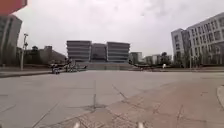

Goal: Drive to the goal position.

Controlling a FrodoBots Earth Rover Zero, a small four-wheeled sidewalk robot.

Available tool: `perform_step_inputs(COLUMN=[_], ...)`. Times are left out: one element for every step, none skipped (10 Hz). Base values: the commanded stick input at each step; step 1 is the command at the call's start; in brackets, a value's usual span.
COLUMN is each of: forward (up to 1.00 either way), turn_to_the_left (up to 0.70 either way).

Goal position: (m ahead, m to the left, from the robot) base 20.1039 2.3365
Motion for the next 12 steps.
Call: perform_step_inputs(forward=[0.84, 0.84, 0.84, 0.85, 0.85, 0.85, 0.85, 0.85, 0.85, 0.85, 0.85, 0.85], turn_to_the_left=[0.00, 0.00, 0.00, 0.00, 0.00, 0.00, 0.00, 0.00, 0.00, 0.00, 0.00, 0.00])
